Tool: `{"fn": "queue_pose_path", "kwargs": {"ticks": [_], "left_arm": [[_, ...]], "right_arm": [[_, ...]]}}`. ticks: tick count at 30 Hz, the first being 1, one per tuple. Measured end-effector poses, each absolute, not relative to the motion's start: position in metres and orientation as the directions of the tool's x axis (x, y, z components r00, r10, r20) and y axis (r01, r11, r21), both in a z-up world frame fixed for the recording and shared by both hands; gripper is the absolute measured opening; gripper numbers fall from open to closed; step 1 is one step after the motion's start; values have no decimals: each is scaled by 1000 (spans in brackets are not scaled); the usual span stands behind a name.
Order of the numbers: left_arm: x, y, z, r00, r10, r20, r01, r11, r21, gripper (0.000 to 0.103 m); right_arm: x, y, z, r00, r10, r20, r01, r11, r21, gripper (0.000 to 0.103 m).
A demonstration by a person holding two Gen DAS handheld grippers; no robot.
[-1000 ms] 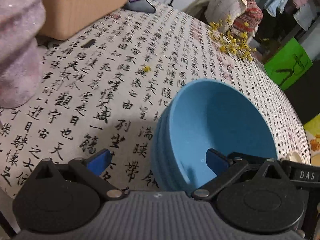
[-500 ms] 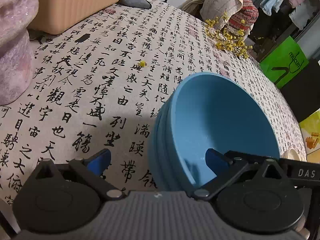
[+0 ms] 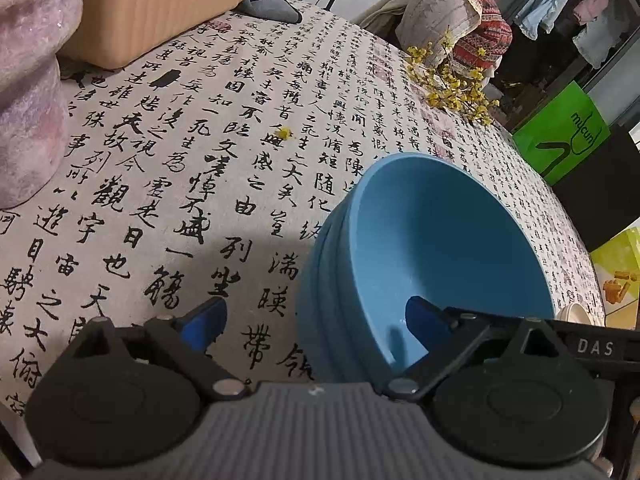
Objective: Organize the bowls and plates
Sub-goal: 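Reposition both open grippers around the rim of the stacked blue bowls, then close the right gripper on the bowl stack rim while the left gripper closes too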
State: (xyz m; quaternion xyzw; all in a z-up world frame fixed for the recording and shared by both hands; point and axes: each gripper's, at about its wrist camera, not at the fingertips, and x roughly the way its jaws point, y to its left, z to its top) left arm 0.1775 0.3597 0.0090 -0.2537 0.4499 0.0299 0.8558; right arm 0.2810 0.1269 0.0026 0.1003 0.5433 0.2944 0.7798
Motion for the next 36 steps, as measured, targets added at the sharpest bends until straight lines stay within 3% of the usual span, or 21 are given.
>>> {"fn": "queue_pose_path", "kwargs": {"ticks": [22, 25, 29, 33, 34, 36], "left_arm": [[177, 361, 9, 598, -179, -781, -269, 873, -406, 98], [178, 360, 10, 594, -173, -785, -269, 878, -397, 97], [181, 355, 12, 588, -167, -791, -257, 889, -378, 81], [186, 349, 13, 576, -168, -800, -237, 902, -360, 65], [186, 348, 14, 572, -172, -802, -230, 905, -358, 56], [188, 344, 14, 563, -183, -806, -216, 909, -356, 47]], "right_arm": [[280, 128, 7, 254, 540, -803, -341, 826, 448, 75], [281, 130, 8, 252, 537, -805, -344, 827, 444, 67], [282, 134, 7, 241, 523, -817, -341, 834, 433, 52], [283, 138, 4, 224, 511, -830, -334, 840, 428, 43], [283, 139, 5, 223, 508, -832, -335, 841, 424, 40], [283, 140, 5, 220, 506, -834, -333, 843, 423, 39]]}}
